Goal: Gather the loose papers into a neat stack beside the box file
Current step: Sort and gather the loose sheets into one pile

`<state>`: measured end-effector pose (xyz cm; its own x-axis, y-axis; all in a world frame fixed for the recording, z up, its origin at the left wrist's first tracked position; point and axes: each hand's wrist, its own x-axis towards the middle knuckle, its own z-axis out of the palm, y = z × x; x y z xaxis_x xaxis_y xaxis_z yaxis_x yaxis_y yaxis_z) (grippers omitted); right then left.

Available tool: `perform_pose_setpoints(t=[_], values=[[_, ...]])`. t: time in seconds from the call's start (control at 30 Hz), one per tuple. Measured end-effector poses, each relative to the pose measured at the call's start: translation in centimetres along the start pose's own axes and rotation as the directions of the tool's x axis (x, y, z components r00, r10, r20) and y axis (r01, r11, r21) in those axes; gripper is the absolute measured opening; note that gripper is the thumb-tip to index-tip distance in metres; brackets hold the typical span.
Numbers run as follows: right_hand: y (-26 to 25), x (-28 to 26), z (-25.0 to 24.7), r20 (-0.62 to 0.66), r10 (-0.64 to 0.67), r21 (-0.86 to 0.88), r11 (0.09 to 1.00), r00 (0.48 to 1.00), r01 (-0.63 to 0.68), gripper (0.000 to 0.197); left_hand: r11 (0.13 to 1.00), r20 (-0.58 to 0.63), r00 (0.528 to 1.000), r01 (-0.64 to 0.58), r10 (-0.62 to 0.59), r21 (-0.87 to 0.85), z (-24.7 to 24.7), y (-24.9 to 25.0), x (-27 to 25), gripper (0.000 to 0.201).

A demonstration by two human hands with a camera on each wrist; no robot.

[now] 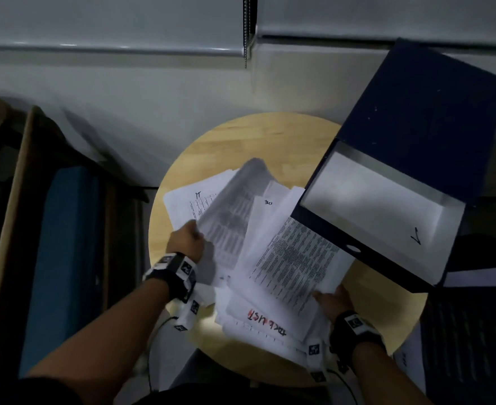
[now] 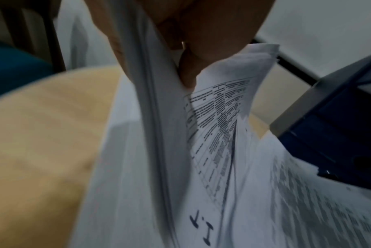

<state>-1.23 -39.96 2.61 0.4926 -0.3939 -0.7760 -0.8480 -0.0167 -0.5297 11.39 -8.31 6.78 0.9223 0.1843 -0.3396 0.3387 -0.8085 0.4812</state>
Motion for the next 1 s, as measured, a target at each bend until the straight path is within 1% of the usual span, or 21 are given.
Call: perform_pose_setpoints(t=[0.07, 0.13, 0.2, 0.27, 0.3, 0.33, 0.43, 0.5, 0.57, 0.63, 0.67, 0.7, 0.73, 0.77, 0.8, 0.83, 0.87, 0.9, 0.93, 0.97, 1.0], values=[[0.3, 1.0, 0.5, 0.0, -0.001, -0.026, 1.0, 1.0, 0.001, 0.062, 0.998, -0.124, 0.992, -0.01, 0.002, -0.061, -2.9, -0.8, 0.9, 0.005], [0.3, 1.2, 1.0, -0.003, -0.007, -0.072, 0.997, 1.0, 0.007, 0.059, 0.988, -0.21, 0.976, 0.023, -0.054, -0.151, -5.6, -1.6, 1.8, 0.012], [0.0, 1.1, 1.3, 0.022, -0.008, -0.084, 0.996, 1.0, 0.009, 0.061, 0.972, -0.271, 0.958, 0.025, -0.09, -0.236, -8.0, -2.0, 2.2, 0.014], [0.2, 1.6, 1.5, 0.037, -0.004, -0.092, 0.996, 0.999, 0.007, 0.072, 0.937, -0.294, 0.947, 0.024, -0.133, -0.348, -9.2, -2.0, 1.8, 0.018], [-0.3, 1.2, 1.6, 0.049, 0.004, -0.111, 0.994, 0.999, 0.001, 0.079, 0.916, -0.286, 0.948, 0.015, -0.14, -0.401, -9.2, -2.1, 1.7, 0.027], [-0.7, 1.1, 1.9, 0.064, 0.014, -0.126, 0.992, 0.998, -0.006, 0.082, 0.899, -0.265, 0.956, -0.002, -0.127, -0.437, -8.8, -2.1, 1.4, 0.034], [-2.1, 0.6, 2.3, 0.073, 0.038, -0.146, 0.989, 0.997, -0.027, 0.08, 0.88, -0.114, 0.992, -0.015, -0.045, -0.474, -5.9, -2.7, 0.9, 0.04], [-2.4, 0.6, 2.3, 0.08, 0.026, -0.163, 0.987, 0.996, -0.012, 0.084, 0.872, -0.008, 1.0, -0.023, 0.021, -0.489, -3.4, -2.6, 0.2, 0.039], [-2.0, 1.2, 2.5, 0.089, -0.014, -0.159, 0.987, 0.996, 0.028, 0.091, 0.862, 0.04, 0.996, -0.046, 0.077, -0.506, -1.5, -1.4, -1.2, 0.033], [-0.9, 3.0, 2.4, 0.074, -0.051, -0.1, 0.993, 0.996, 0.059, 0.103, 0.831, 0.075, 0.992, -0.039, 0.097, -0.555, 0.2, -0.2, -2.5, 0.035], [-0.8, 3.1, 2.3, 0.064, -0.044, -0.041, 0.998, 0.997, 0.047, 0.105, 0.841, 0.106, 0.99, -0.017, 0.088, -0.541, 1.2, 0.2, -2.9, 0.038], [-2.1, 1.4, 2.3, 0.051, 0.001, 0.037, 0.999, 0.999, -0.003, 0.094, 0.875, 0.151, 0.987, 0.021, 0.06, -0.483, 2.0, 0.4, -3.1, 0.044], [-2.7, 0.7, 2.4, 0.086, 0.045, 0.112, 0.992, 0.995, -0.054, 0.076, 0.92, 0.215, 0.976, 0.06, 0.027, -0.388, 2.6, 0.7, -3.3, 0.049], [-2.9, 0.3, 2.2, 0.161, 0.064, 0.16, 0.983, 0.985, -0.09, 0.062, 0.965, 0.295, 0.955, 0.062, 0.017, -0.255, 3.4, 0.7, -3.4, 0.052], [-3.0, 0.1, 2.2, 0.207, 0.048, 0.18, 0.98, 0.977, -0.087, 0.06, 0.993, 0.388, 0.921, 0.003, 0.045, -0.122, 4.1, 0.6, -3.6, 0.05], [-3.3, -0.5, 1.9, 0.223, 0.042, 0.155, 0.985, 0.974, -0.078, 0.072, 0.996, 0.468, 0.879, -0.09, 0.087, -0.016, 4.6, 0.5, -3.7, 0.044], [-3.1, -0.3, 1.7, 0.207, 0.064, 0.17, 0.98, 0.976, -0.101, 0.099, 0.981, 0.501, 0.857, -0.178, 0.117, 0.074, 5.0, 0.1, -3.6, 0.039], [-3.1, -0.5, 1.6, 0.206, 0.09, 0.155, 0.98, 0.974, -0.123, 0.13, 0.965, 0.485, 0.864, -0.225, 0.133, 0.135, 5.2, -0.4, -3.4, 0.039], [-2.6, 0.1, 1.7, 0.17, 0.071, 0.134, 0.986, 0.983, -0.095, 0.149, 0.965, 0.427, 0.897, -0.205, 0.117, 0.165, 5.1, -0.8, -3.2, 0.04], [-2.4, 0.4, 1.8, 0.166, 0.032, 0.083, 0.995, 0.986, -0.047, 0.15, 0.972, 0.322, 0.942, -0.155, 0.091, 0.179, 5.0, -1.3, -2.8, 0.041], [-1.9, 1.0, 1.9, 0.176, 0.025, 0.026, 0.999, 0.984, -0.03, 0.14, 0.978, 0.221, 0.975, -0.08, 0.037, 0.192, 4.7, -1.8, -2.4, 0.042]])
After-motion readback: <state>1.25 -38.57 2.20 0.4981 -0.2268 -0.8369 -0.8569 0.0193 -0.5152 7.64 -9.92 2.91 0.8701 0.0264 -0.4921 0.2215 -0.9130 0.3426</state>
